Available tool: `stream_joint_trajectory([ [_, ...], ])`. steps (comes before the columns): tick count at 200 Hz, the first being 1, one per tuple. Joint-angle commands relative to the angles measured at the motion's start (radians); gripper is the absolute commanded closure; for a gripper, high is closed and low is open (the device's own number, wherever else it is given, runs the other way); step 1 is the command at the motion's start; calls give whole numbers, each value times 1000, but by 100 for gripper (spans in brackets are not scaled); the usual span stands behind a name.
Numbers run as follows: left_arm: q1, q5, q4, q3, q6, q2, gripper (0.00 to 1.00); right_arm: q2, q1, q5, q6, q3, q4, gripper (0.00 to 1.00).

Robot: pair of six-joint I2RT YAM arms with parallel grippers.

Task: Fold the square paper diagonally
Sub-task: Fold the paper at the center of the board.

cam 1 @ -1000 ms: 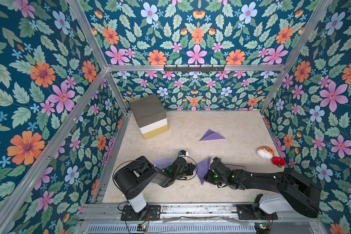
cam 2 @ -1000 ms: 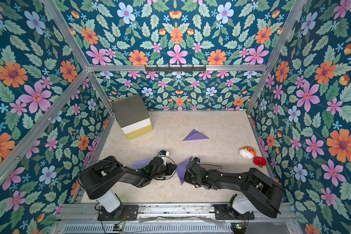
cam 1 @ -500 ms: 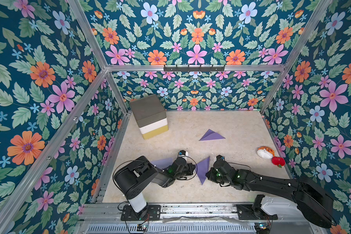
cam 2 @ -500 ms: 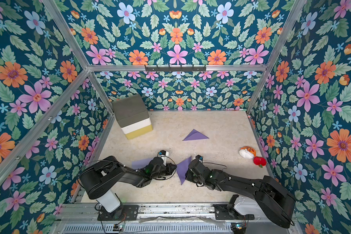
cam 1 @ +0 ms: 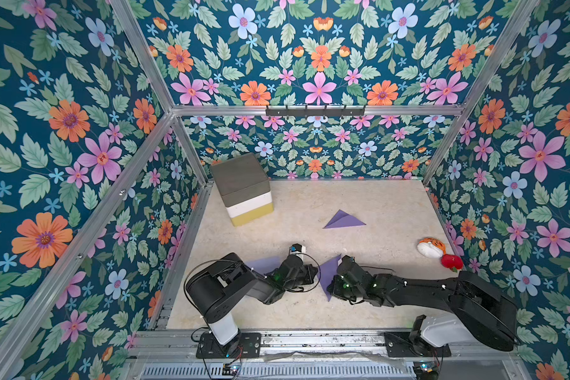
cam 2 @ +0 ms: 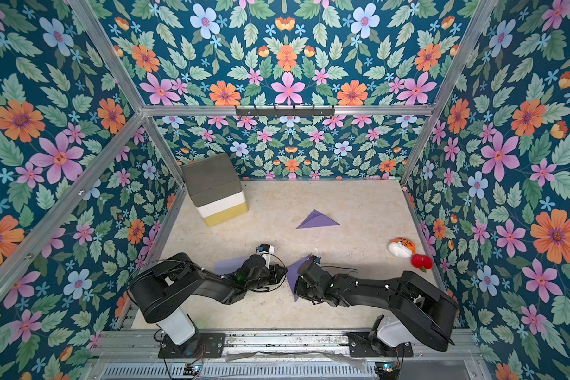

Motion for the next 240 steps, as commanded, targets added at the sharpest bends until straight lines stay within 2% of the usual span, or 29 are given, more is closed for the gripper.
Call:
stream_joint_trajectory([
  [1,1,-53,-321,-11,7,23,100,18,18,11,-12,12,-63,89],
  [51,2,-66,-340,-7,1,35,100,-6,38,33,3,-25,-141,89],
  [95,1,-68,-338,-9,1,40,100,-88,38,64,5,-44,-213,89],
  [149,0,-62,-324,-16,-3,32,100,-173,38,54,0,-9,-124,87],
  [174,0,-63,-323,-18,-3,29,100,-152,37,14,9,-4,-33,87],
  [240,-3,-64,-321,-16,-5,34,100,-43,38,-17,3,20,-37,88],
])
